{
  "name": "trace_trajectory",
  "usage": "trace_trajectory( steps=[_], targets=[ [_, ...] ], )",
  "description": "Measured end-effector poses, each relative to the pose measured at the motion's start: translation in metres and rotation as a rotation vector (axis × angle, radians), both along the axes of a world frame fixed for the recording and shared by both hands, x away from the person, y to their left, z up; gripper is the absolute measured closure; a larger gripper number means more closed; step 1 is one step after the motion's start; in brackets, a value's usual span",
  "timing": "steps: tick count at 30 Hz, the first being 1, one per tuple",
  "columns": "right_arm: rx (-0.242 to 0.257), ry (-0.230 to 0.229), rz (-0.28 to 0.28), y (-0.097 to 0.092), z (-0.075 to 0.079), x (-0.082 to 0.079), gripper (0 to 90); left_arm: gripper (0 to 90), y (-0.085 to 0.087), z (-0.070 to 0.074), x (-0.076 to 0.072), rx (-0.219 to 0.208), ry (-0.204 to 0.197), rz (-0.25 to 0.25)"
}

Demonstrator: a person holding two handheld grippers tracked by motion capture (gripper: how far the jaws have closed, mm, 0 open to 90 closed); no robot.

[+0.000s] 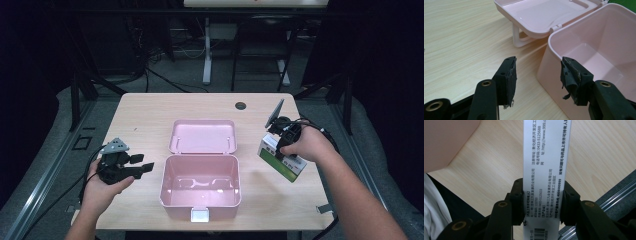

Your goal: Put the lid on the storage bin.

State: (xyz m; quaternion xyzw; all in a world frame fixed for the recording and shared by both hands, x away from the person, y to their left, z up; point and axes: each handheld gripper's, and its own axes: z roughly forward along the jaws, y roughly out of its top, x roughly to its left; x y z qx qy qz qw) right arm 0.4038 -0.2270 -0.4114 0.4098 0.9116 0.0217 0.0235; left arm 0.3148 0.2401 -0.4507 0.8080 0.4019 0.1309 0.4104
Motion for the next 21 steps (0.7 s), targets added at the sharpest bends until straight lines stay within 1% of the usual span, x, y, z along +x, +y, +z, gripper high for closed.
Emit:
trace_trajectory(
  steps=[2,4,6,7,8,14,15,16,19,20,21],
  targets=[
    [-0.004,0.001,0.000,0.000,0.002,-0.001,61.6,46.5,0.000,0.000,0.000,-0.003,0.000,0.001],
    [-0.002,-0.004,0.008,0.002,0.007,-0.003,61.6,46.5,0.001,0.000,0.000,-0.006,0.005,-0.002],
    [-0.011,-0.001,0.016,0.004,0.011,-0.005,61.6,46.5,0.001,0.000,0.000,-0.007,0.004,-0.001],
    [-0.013,-0.004,0.029,0.005,0.012,-0.005,61.7,46.5,0.001,0.000,0.000,-0.011,-0.004,0.006],
    [-0.013,-0.003,0.031,0.005,0.014,-0.006,61.6,46.5,0.002,0.001,0.000,-0.004,0.004,-0.001],
    [-0.012,-0.014,0.053,0.010,0.021,-0.010,61.6,46.5,0.002,0.001,0.000,-0.005,0.001,0.000],
    [-0.007,-0.024,0.071,0.012,0.024,-0.012,61.6,46.5,0.001,0.000,0.000,-0.008,-0.001,0.004],
    [-0.006,-0.022,0.069,0.013,0.025,-0.013,61.6,46.5,0.002,0.000,0.000,-0.008,-0.001,0.005],
    [-0.006,-0.031,0.103,0.017,0.031,-0.016,61.6,46.5,0.002,0.000,0.000,-0.007,0.001,0.008],
    [-0.006,-0.031,0.103,0.017,0.031,-0.016,61.6,46.5,0.002,0.000,0.000,-0.007,0.001,0.008],
    [-0.005,-0.034,0.120,0.022,0.035,-0.019,61.6,46.5,0.002,0.000,0.000,-0.007,0.001,0.009]
  ],
)
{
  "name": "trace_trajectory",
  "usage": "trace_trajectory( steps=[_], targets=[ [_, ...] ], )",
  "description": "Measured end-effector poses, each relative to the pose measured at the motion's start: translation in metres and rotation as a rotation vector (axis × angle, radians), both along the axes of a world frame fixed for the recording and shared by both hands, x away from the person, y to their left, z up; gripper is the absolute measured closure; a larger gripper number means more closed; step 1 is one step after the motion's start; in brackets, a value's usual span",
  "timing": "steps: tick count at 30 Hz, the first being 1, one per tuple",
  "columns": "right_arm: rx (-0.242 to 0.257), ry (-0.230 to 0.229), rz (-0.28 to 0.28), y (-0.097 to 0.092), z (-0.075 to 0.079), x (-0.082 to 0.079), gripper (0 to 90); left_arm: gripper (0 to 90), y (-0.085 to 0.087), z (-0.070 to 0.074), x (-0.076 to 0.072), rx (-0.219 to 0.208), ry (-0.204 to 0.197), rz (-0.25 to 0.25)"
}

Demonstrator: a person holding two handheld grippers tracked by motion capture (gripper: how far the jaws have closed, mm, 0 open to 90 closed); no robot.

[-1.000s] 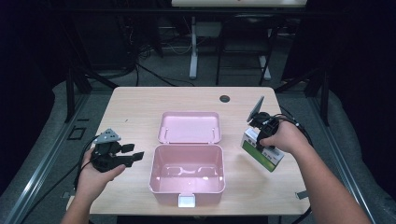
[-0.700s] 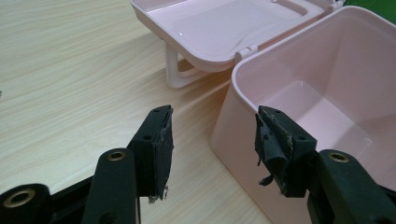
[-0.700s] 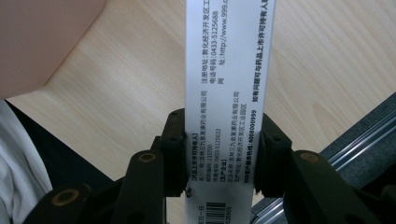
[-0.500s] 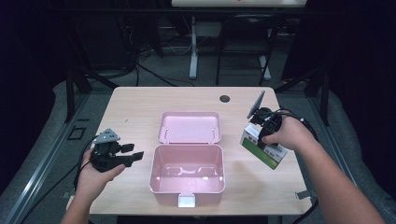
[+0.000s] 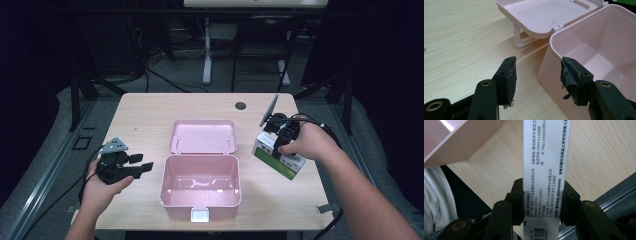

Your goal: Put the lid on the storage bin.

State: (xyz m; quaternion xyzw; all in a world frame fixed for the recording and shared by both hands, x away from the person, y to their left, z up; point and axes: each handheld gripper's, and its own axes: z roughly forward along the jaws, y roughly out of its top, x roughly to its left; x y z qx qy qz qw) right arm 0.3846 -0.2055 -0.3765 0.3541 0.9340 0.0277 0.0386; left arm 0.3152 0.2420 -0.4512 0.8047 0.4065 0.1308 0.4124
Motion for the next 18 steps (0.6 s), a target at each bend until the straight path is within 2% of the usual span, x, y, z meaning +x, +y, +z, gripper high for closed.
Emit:
trace_trajectory(
  steps=[9,18],
  targets=[
    [0.024,0.000,0.052,0.016,0.017,-0.011,61.6,46.5,0.001,0.000,0.000,0.001,-0.002,-0.002],
    [0.029,-0.005,0.110,0.037,0.020,-0.019,61.6,46.5,0.001,-0.001,0.001,0.002,0.004,0.000]
  ],
)
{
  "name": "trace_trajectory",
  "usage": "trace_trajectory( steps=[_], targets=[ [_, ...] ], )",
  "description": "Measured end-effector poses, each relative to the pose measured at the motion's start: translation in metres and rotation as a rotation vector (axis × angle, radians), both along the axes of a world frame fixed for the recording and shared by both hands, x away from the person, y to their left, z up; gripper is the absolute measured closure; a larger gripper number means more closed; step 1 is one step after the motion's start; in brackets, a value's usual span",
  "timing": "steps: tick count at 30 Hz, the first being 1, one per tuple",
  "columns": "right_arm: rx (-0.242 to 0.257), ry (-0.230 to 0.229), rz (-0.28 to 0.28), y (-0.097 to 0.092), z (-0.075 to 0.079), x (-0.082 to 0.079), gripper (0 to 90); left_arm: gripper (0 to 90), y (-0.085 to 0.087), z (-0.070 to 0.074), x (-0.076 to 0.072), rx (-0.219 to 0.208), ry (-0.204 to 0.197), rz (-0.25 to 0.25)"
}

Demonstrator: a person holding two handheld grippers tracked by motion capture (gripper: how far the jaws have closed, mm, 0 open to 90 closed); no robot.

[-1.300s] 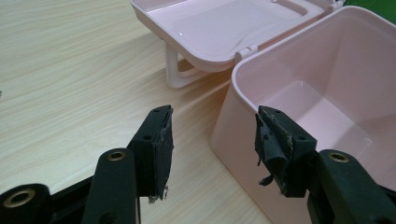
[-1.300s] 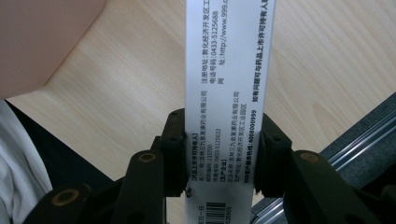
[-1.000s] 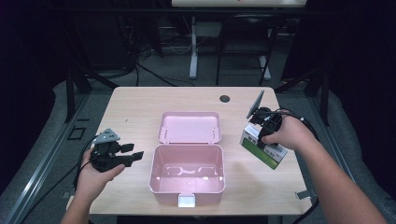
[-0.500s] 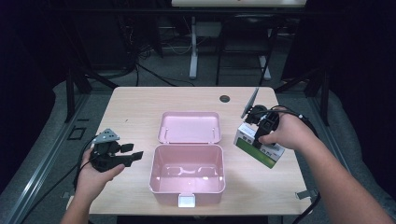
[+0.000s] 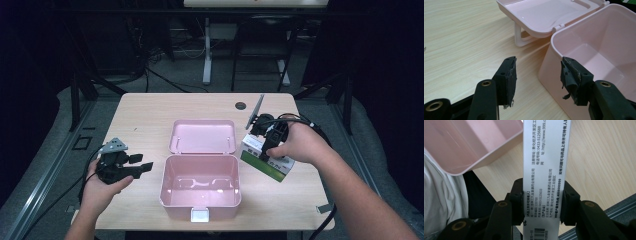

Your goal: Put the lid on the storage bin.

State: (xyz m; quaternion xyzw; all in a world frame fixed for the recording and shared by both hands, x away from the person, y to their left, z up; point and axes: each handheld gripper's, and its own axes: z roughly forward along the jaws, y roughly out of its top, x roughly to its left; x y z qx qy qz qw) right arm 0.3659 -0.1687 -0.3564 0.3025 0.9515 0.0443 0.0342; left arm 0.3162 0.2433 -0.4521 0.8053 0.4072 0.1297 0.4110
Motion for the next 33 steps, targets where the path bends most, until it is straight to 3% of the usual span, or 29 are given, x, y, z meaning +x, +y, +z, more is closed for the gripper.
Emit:
trace_trajectory(
  steps=[13,33],
  targets=[
    [-0.008,0.002,0.066,0.024,0.004,-0.011,61.6,46.5,0.002,0.000,0.000,-0.001,0.007,0.000],
    [-0.022,0.015,0.207,0.085,0.009,-0.027,61.6,46.5,0.003,-0.001,0.001,-0.006,0.009,0.007]
  ],
)
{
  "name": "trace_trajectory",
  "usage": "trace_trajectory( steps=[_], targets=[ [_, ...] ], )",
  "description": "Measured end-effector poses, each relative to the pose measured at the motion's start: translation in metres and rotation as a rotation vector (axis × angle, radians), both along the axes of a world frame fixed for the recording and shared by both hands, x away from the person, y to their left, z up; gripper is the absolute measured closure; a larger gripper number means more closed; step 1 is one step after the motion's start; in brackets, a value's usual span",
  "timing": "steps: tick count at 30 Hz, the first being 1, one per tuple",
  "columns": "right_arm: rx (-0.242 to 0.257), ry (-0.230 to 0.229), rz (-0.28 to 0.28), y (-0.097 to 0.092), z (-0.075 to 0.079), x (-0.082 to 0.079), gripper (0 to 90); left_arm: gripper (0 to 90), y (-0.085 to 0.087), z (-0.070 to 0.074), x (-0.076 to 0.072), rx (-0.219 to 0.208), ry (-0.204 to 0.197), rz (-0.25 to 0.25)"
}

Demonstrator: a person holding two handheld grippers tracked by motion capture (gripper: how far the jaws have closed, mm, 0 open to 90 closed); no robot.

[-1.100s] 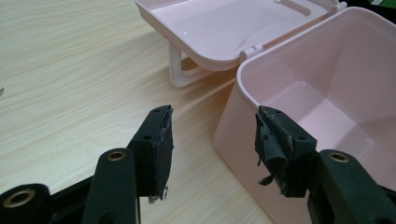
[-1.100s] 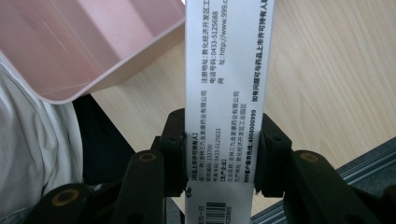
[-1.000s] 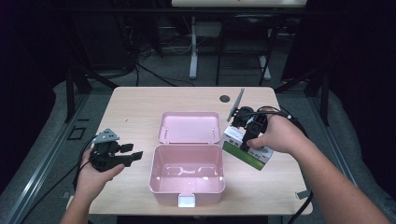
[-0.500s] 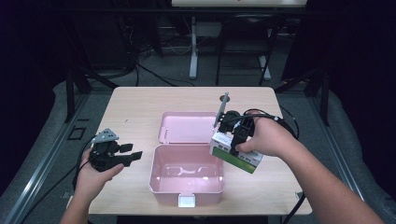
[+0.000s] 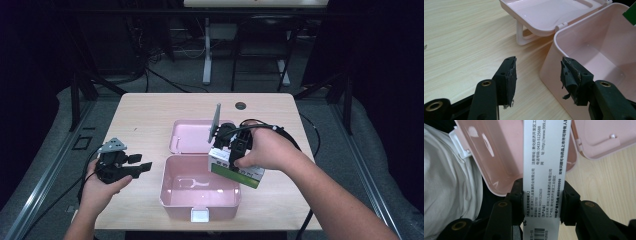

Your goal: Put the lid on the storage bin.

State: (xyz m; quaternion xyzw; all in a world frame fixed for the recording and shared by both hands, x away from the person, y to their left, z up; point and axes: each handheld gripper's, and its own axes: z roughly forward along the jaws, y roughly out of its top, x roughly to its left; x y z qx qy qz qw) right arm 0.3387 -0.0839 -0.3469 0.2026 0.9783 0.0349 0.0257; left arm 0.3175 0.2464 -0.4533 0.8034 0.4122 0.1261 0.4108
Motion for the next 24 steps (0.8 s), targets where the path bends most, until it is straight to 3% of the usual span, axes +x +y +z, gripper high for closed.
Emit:
trace_trajectory(
  steps=[11,24],
  targets=[
    [-0.018,-0.002,0.074,0.033,0.001,-0.008,61.6,46.5,0.000,0.001,0.000,0.002,-0.006,-0.007],
    [-0.031,0.001,0.162,0.057,-0.004,-0.018,61.6,46.5,-0.001,0.002,-0.001,0.001,-0.005,-0.014]
  ],
)
